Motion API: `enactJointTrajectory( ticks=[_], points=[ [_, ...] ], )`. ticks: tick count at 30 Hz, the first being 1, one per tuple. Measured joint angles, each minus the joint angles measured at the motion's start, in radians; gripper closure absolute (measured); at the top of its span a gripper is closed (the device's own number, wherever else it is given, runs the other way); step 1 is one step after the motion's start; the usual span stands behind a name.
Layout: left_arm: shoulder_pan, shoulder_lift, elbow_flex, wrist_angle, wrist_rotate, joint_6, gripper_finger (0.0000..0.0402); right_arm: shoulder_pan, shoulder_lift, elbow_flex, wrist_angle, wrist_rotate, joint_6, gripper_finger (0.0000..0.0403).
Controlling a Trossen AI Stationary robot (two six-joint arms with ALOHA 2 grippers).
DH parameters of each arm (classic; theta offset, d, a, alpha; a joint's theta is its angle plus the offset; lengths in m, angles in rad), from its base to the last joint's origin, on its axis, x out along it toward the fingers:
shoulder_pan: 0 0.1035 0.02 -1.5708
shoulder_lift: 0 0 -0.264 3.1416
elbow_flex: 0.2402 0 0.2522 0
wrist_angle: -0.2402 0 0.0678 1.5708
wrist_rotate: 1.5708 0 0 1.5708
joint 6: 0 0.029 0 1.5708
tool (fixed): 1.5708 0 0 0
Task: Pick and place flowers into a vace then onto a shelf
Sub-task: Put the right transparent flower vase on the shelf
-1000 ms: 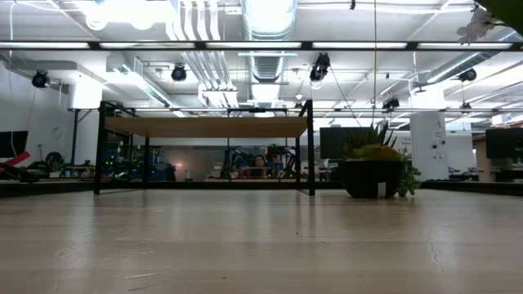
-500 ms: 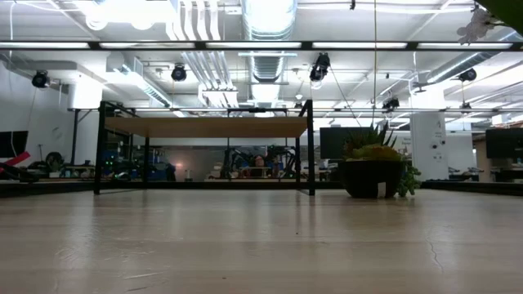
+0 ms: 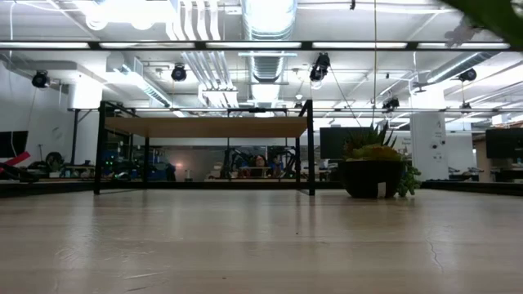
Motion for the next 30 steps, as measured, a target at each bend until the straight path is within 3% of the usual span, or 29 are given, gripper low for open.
enactJointTrajectory(
  ticks=[7, 16, 25, 30],
  points=[
    [0.000, 0.000, 0.000, 0.000, 0.000, 0.000, 0.0224, -0.001, 0.000, 0.000, 0.000, 0.025, 0.033, 0.0274],
    [0.000, 0.000, 0.000, -0.001, 0.000, 0.000, 0.0224, -0.062, -0.046, 0.000, -0.001, 0.266, 0.053, 0.0275],
    [0.000, 0.000, 0.000, -0.010, 0.000, 0.000, 0.0224, -0.223, -0.167, 0.032, 0.084, 0.429, -0.220, 0.0275],
    [0.000, 0.000, -0.008, -0.010, 0.000, 0.001, 0.0224, -0.315, -0.248, 0.075, 0.123, 0.386, -0.394, 0.0275]
  ],
)
